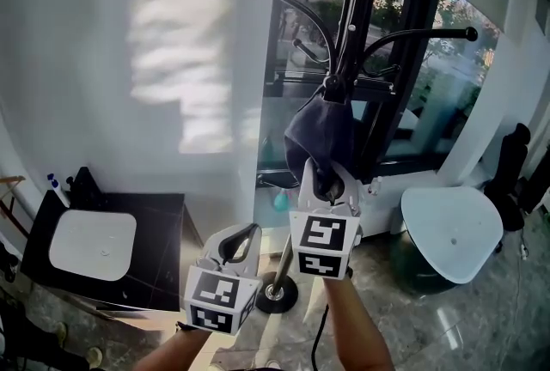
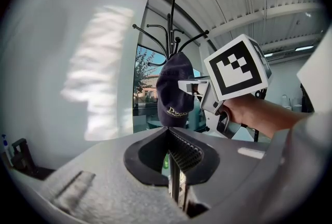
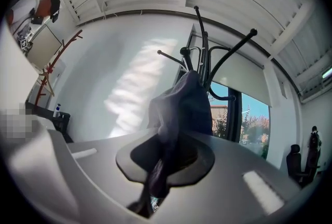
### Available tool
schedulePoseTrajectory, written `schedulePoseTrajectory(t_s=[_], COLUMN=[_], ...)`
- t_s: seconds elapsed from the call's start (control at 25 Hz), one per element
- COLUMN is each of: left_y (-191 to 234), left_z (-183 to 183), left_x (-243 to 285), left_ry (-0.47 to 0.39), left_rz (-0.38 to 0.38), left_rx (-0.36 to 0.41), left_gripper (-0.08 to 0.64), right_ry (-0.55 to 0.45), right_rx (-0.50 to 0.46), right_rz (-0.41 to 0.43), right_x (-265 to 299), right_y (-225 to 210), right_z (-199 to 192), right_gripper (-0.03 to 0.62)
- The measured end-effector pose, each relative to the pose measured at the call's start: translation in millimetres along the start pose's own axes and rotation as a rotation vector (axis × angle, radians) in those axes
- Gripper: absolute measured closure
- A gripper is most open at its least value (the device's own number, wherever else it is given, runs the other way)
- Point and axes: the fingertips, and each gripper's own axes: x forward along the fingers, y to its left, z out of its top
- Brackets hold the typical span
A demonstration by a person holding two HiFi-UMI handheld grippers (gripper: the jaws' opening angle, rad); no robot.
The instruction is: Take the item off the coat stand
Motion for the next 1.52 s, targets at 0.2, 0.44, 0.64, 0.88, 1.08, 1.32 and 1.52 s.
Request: schedulePoseTrajectory(t_s=[0.2, 0.44, 0.64, 0.88, 1.08, 1.32, 1.52], left_y=[-1.4, -4.8, -3.3, 2.7, 9.3, 18.7, 31.7], left_z=[-3.7, -3.4, -8.5, -7.9, 0.1, 6.7, 5.2], left_x=[-3.4, -7.2, -10.9, -15.8, -22.9, -33.2, -44.1], left_ry=[0.004, -0.003, 0.003, -0.006, -0.030, -0.048, -0.056], left_rz=[-0.007, -0.013, -0.007, 0.008, 0.031, 0.062, 0.107], left_rx=[-0.016, -0.031, -0.042, -0.049, -0.037, -0.046, -0.044], left_gripper=[0.563, 0.563, 0.563, 0.563, 0.563, 0.563, 0.563], right_ry=[-0.063, -0.134, -0.201, -0.256, -0.286, -0.288, -0.249], right_rx=[-0.069, -0.142, -0.189, -0.216, -0.227, -0.201, -0.113], right_rz=[-0.021, -0.032, -0.050, -0.033, 0.001, 0.049, 0.088], right_x=[-13.1, -27.4, -40.4, -56.7, -70.8, -87.5, -92.1], right_y=[-0.3, 4.4, 9.8, 21.9, 36.1, 56.3, 71.3], right_z=[15.1, 35.6, 58.1, 81.4, 90.7, 82.2, 59.8], right_gripper=[0.578, 0.578, 0.578, 0.578, 0.578, 0.578, 0.577])
